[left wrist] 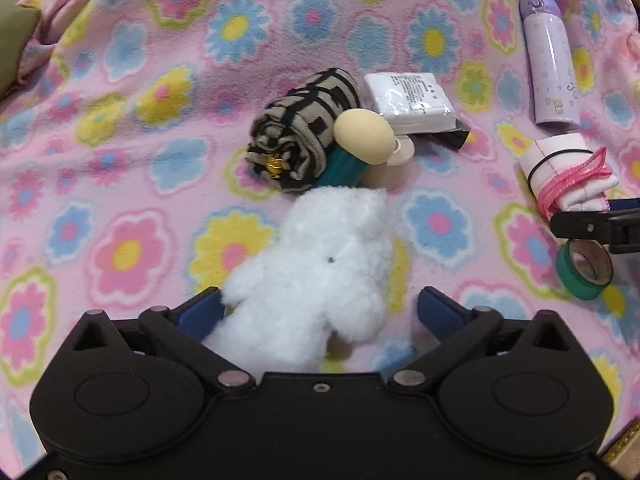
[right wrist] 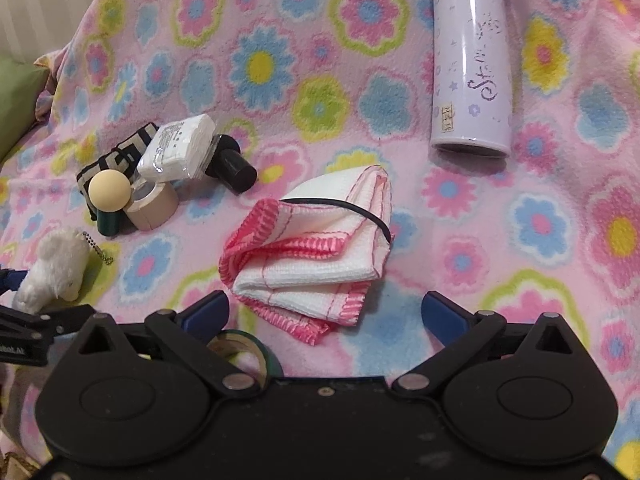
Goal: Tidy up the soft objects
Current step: 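Grasp the white fluffy plush with left tool while right grasps pink-edged towel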
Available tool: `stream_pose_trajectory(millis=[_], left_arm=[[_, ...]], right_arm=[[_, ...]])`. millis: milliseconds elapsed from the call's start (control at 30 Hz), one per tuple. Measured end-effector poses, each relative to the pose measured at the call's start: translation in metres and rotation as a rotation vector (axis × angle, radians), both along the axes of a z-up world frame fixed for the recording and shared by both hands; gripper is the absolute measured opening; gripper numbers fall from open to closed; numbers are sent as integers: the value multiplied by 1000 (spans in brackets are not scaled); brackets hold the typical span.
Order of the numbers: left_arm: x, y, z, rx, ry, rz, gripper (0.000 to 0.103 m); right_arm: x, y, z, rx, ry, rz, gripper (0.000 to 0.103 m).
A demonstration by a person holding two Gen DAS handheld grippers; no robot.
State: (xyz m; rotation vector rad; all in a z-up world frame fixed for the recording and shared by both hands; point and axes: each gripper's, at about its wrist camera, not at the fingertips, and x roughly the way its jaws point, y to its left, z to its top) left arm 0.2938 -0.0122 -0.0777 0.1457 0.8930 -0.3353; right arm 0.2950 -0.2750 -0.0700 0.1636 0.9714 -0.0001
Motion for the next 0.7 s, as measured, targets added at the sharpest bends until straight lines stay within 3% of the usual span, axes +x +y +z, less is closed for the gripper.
stream_pose_trajectory(millis=[167,267,500,700], left_arm=[[2,-5,-3,1,-30,-3,101],[4,-5,-4,1,-28,-12,101],[6,-7,-5,1,-20,-5,101],[4,-8,-6,-7,-36,12,100]], right_arm=[[-3,0,5,46,7,8,101],[-8,2,11,63,-39,-10,100],[5,9,21,25,-101,-53,100],[23,18,12,-29,-75,-42,100]])
